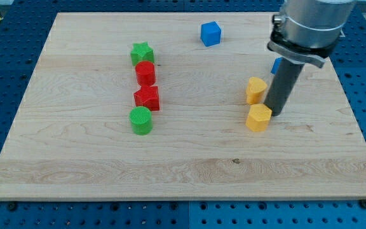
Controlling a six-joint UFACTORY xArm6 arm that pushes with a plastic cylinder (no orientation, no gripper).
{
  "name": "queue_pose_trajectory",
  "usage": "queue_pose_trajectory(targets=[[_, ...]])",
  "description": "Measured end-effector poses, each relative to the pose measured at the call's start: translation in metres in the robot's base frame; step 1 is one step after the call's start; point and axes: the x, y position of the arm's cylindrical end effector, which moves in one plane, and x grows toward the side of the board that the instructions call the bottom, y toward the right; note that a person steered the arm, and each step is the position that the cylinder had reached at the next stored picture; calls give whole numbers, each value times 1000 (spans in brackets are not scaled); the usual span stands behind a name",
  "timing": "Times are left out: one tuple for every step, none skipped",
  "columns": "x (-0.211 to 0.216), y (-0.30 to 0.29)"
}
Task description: Move the yellow heart vertically above the yellow hexagon
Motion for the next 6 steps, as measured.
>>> queue_pose_trajectory(targets=[[11, -7], [18, -7], [15, 10], [-11, 24], [-38, 17], [-51, -2]])
